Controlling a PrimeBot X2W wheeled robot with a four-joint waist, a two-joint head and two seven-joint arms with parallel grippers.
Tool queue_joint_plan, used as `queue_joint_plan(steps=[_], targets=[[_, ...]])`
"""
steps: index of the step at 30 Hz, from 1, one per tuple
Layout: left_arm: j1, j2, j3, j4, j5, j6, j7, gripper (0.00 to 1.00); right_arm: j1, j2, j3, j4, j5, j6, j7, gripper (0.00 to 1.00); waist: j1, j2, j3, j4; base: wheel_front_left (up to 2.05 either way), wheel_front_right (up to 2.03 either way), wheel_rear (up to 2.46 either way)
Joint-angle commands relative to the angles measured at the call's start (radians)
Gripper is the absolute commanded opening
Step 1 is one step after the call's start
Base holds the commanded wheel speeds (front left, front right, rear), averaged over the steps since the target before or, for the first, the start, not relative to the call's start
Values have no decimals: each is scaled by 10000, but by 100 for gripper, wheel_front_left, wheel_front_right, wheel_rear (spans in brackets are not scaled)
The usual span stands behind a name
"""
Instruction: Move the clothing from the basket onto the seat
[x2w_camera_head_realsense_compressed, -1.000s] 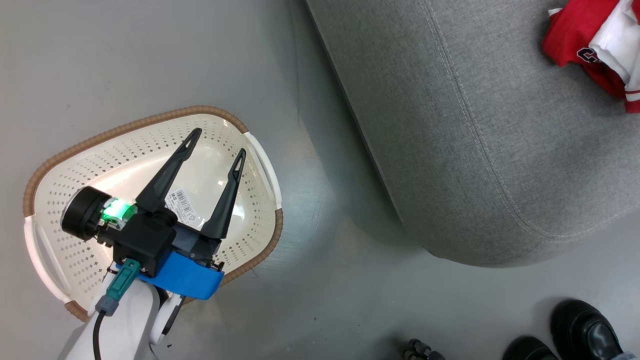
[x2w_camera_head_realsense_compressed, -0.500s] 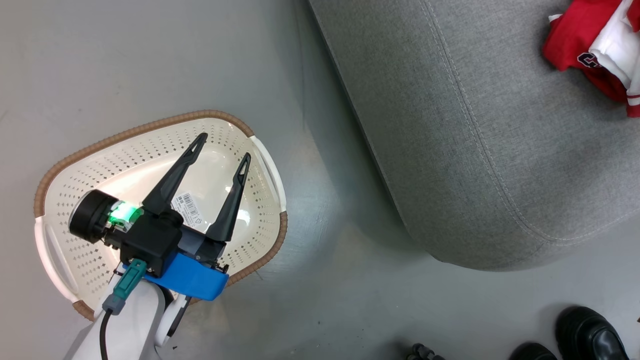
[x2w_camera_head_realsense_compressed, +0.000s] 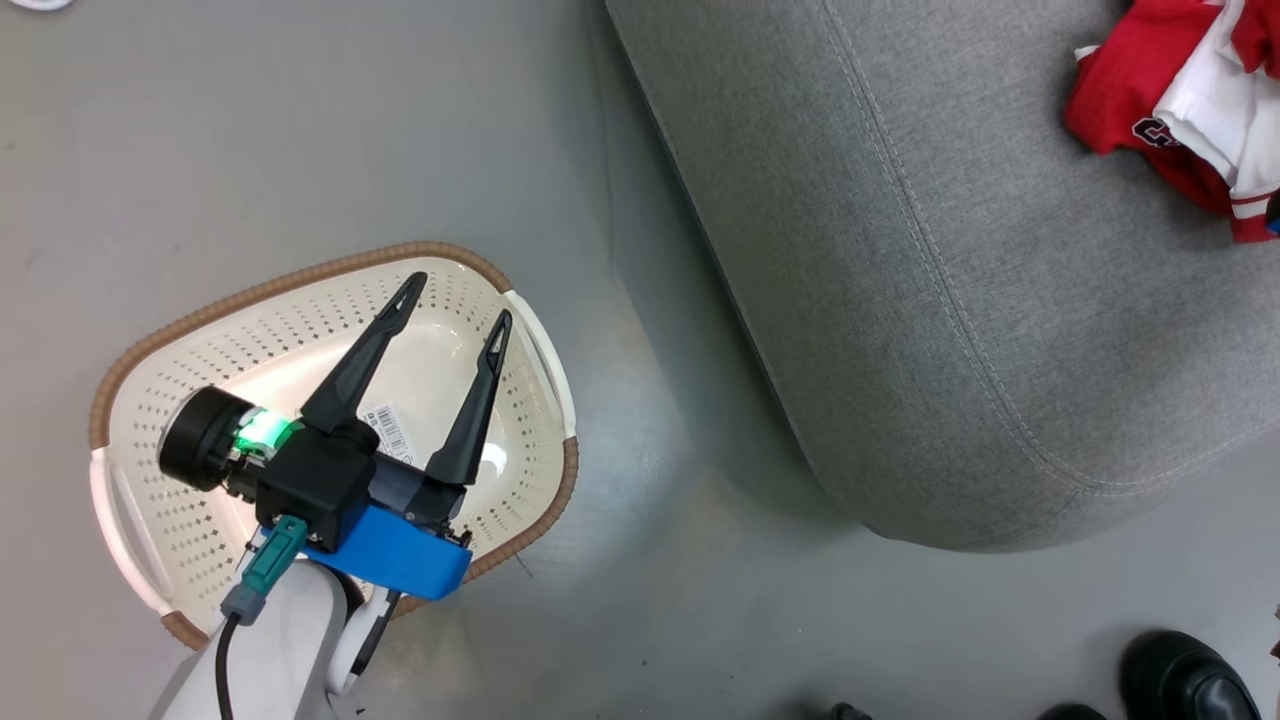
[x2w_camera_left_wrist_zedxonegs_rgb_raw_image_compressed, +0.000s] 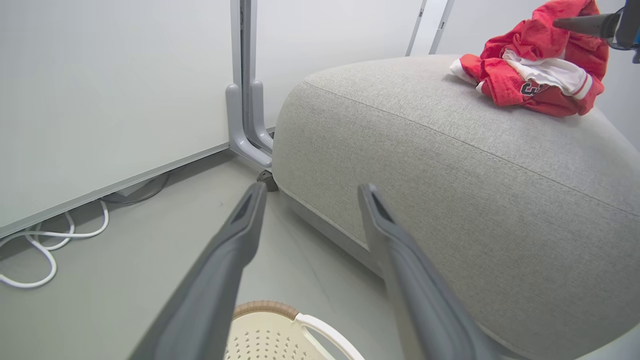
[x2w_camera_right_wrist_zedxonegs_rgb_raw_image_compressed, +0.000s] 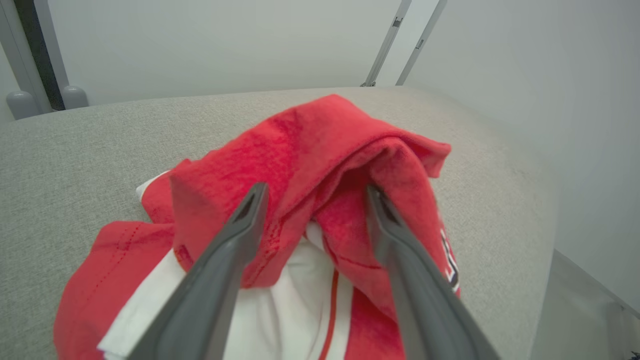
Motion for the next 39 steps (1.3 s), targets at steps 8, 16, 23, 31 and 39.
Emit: queue_joint_plan(steps=[8, 16, 23, 31, 39], targets=[[-54, -365, 22, 317, -176, 48, -72, 100, 411, -335, 414, 231, 129, -2, -48, 100, 0, -1, -751, 249, 0, 0, 0], [394, -1108, 281, 617, -348, 6, -77, 100, 1070, -571, 1263, 137, 538, -3, -49, 100, 0, -1, -1862, 646, 0, 0, 0], [838, -1814, 653, 1112, -492, -97, -78, 100, 2197, -409, 2248, -558, 1102, -1, -45, 100, 0, -1, -3011, 1188, 0, 0, 0], [1407, -2292, 1195, 1582, -542, -163, -78, 100, 3929, -46, 3440, -1833, 1940, -1, -46, 100, 0, -1, -4214, 1827, 0, 0, 0], [2059, -2521, 1691, 1916, -562, -208, -78, 100, 5647, 402, 4479, -3131, 2658, -1, 93, 100, 0, -1, -5204, 2485, 0, 0, 0]])
